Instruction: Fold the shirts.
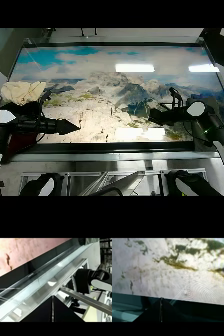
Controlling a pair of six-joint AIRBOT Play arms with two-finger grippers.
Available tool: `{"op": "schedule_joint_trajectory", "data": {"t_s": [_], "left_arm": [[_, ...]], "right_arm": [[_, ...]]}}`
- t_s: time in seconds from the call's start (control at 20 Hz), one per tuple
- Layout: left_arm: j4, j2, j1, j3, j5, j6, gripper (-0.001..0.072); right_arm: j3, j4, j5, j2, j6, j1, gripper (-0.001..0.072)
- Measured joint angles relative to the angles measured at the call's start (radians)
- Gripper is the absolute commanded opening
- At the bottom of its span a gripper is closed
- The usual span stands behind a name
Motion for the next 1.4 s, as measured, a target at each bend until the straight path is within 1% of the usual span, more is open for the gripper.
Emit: {"op": "schedule_joint_trajectory", "data": {"t_s": [0.25,0.35,0.45,0.5,0.55,0.75,0.95,1.1,1.35,1.4], "left_arm": [[0.004,-0.002,0.002,0.012,-0.003,0.012,0.0014],[0.044,-0.024,0.014,0.074,-0.001,0.020,0.0015],[0.118,-0.068,0.045,0.184,0.041,0.019,0.0032],[0.161,-0.098,0.065,0.248,0.069,0.018,0.0415],[0.204,-0.133,0.089,0.320,0.111,0.013,0.0684],[0.401,-0.306,0.188,0.584,0.288,-0.039,0.0686],[0.573,-0.516,0.294,0.751,0.415,-0.081,0.0686],[0.633,-0.695,0.356,0.835,0.476,-0.097,0.0685],[0.694,-0.950,0.394,0.962,0.555,-0.107,0.0683],[0.704,-0.986,0.395,0.978,0.556,-0.110,0.0563]], "right_arm": [[0.000,0.000,0.000,0.000,0.000,0.000,0.0025],[0.000,0.000,0.000,0.000,0.000,0.000,0.0025],[0.000,0.000,0.000,0.000,0.000,0.000,0.0025],[0.000,0.000,0.000,0.000,0.000,0.000,0.0025],[0.000,0.000,0.000,0.000,0.000,0.000,0.0025],[0.000,0.000,0.000,0.000,0.000,0.000,0.0025],[0.000,0.000,0.000,0.000,0.000,0.000,0.0025],[0.000,0.000,0.000,0.000,0.000,0.000,0.0025],[0.000,0.000,-0.035,0.000,0.000,0.000,0.0025],[0.000,0.000,-0.039,0.000,0.000,0.000,0.0025]]}}
